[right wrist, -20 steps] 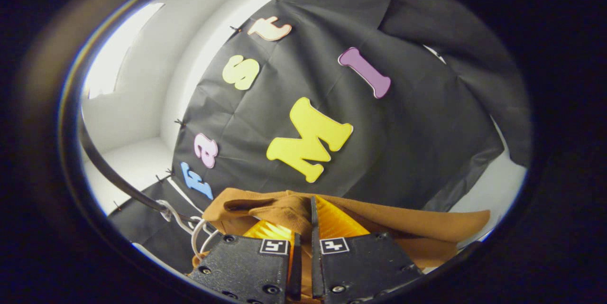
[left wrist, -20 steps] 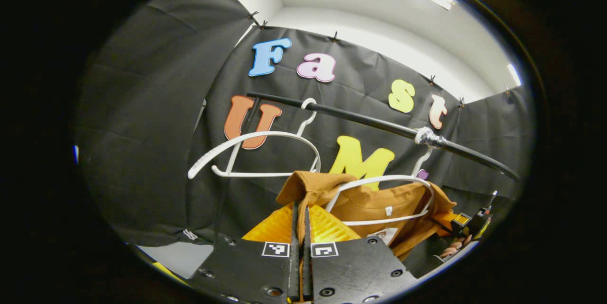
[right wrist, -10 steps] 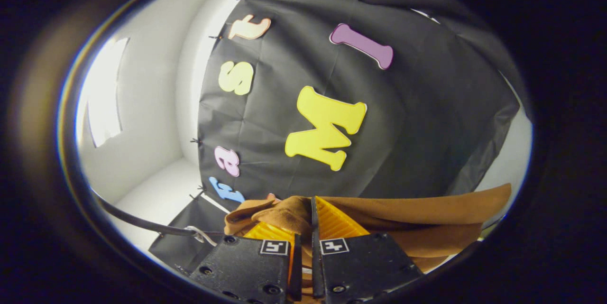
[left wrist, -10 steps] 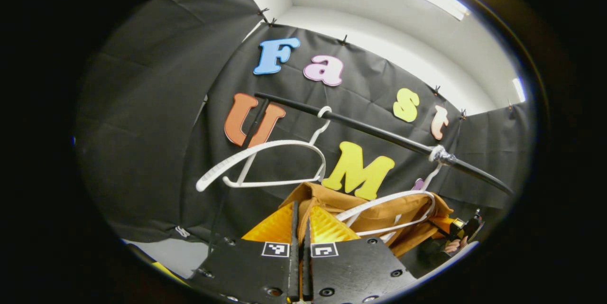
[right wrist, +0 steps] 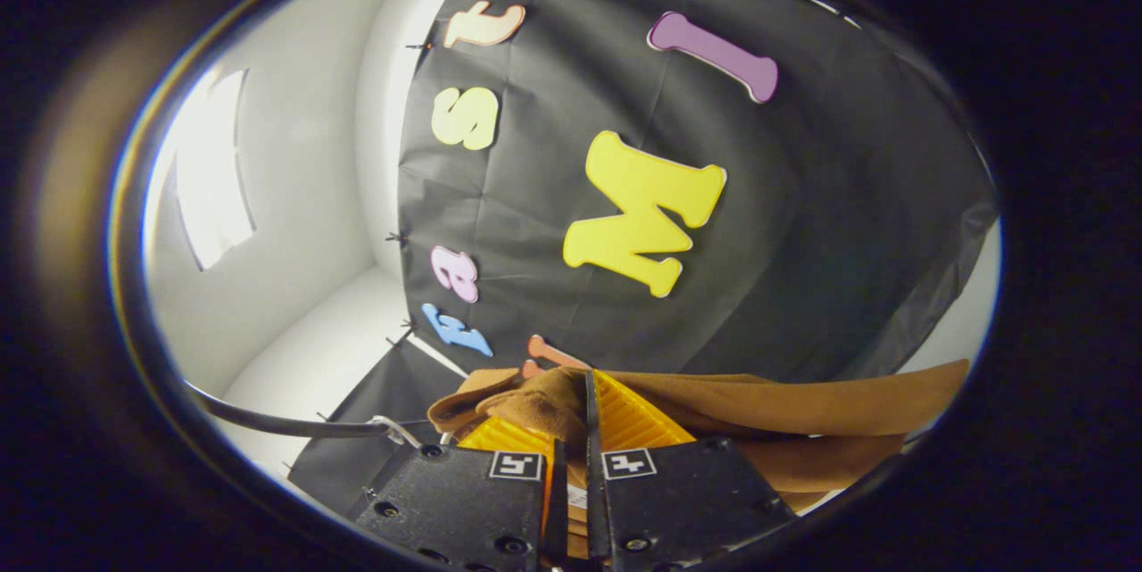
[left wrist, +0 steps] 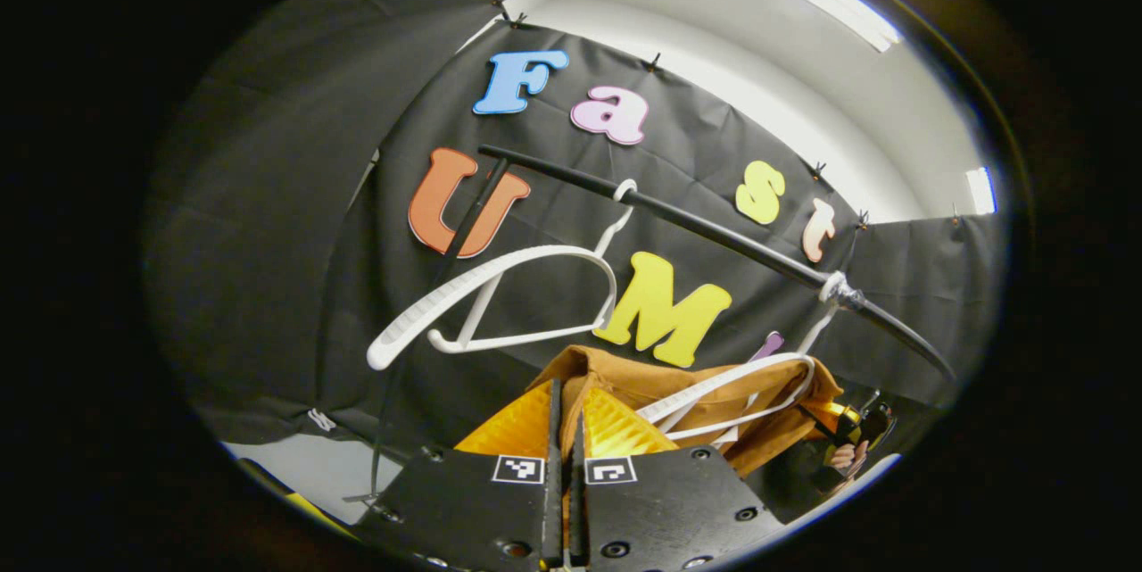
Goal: Grasp the clothes on the hanger with both hands and then place them into the laundry hamper below.
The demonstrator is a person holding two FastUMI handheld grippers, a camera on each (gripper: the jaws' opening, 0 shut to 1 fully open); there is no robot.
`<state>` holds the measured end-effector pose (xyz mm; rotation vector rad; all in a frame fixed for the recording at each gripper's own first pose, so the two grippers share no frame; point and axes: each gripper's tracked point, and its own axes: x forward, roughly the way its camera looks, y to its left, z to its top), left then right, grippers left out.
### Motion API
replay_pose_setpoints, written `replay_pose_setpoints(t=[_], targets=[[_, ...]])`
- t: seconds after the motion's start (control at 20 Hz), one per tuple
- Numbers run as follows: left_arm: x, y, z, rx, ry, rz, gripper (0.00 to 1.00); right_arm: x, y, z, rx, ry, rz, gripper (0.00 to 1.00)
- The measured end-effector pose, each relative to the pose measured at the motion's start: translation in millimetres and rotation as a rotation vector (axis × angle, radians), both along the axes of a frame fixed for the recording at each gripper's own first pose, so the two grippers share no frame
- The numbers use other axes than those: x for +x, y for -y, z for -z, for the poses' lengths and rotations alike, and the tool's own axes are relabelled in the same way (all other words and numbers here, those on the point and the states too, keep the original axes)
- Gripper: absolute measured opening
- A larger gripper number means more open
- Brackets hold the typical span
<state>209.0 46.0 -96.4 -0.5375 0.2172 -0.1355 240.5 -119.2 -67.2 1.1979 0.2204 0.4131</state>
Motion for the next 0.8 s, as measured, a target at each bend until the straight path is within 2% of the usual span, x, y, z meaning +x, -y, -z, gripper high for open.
replay_pose_setpoints(t=[0.1,0.2,0.3,0.6,0.8], targets=[[3,1,7,-0.026,-0.015,0.024,0.03,-1,5,4,0.029,0.017,-0.041,0.11],[3,3,12,-0.037,-0.023,0.044,0.03,-10,11,-4,0.122,0.054,-0.080,0.11],[7,5,16,-0.063,-0.030,0.062,0.02,-6,18,0,0.161,0.061,-0.063,0.10],[9,4,17,-0.125,-0.028,0.050,0.02,7,15,8,0.163,0.030,-0.035,0.10],[4,3,16,-0.150,-0.027,0.080,0.02,11,21,7,0.188,0.030,-0.004,0.11]])
